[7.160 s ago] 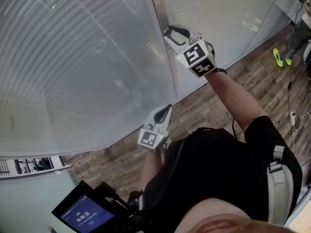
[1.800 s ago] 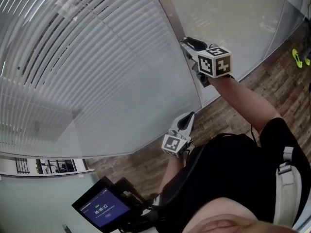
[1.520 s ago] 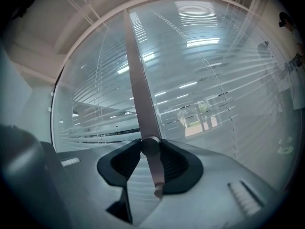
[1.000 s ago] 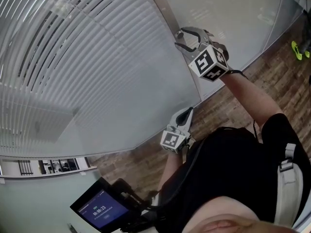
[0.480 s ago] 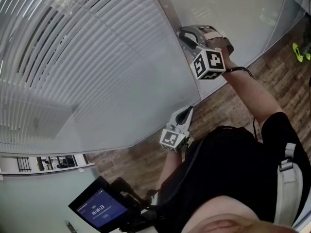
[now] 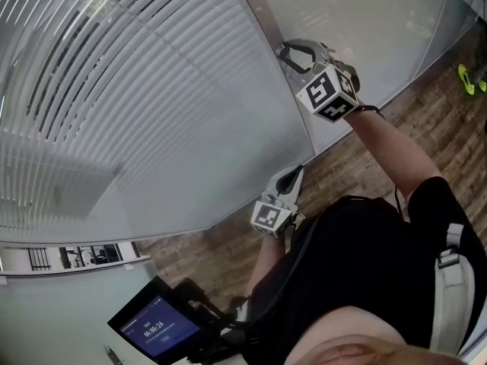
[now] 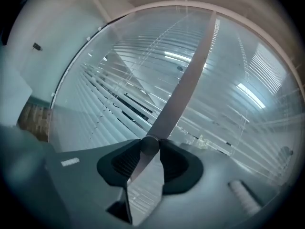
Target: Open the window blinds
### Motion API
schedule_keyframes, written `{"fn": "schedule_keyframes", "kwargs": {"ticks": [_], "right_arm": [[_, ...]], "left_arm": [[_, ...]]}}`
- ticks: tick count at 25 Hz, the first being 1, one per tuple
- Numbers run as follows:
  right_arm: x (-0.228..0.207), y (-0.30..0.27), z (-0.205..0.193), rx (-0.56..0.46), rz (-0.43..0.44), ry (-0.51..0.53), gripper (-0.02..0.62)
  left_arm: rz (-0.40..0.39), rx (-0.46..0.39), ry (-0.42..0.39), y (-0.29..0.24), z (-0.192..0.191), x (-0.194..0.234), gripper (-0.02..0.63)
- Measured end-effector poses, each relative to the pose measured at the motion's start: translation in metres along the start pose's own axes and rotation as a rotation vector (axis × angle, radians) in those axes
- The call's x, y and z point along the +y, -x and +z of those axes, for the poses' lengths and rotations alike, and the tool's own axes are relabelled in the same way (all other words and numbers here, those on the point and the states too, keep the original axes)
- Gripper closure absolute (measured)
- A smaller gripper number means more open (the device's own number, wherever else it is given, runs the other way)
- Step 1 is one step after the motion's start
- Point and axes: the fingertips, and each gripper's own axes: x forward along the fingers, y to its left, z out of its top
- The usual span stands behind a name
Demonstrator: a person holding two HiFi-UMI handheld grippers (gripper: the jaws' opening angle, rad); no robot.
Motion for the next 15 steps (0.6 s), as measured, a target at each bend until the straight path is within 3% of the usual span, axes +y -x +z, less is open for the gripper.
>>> {"fn": "schedule_keyframes", "kwargs": {"ticks": [7,15], "right_arm": [[-0.0048,0.0009,0.0004,-0.023,0.006,-0.131,0.462],[-0.0054,0.0005,0.0001,-0.032,0.015,-0.156,0.457]], "left_arm": [[0.003,0.007,0.003,-0.0019,0.0021,-0.0012,0.603],[0.005,0.001,0.004,-0.0010,-0.0004,-0.0015,0.603]]}}
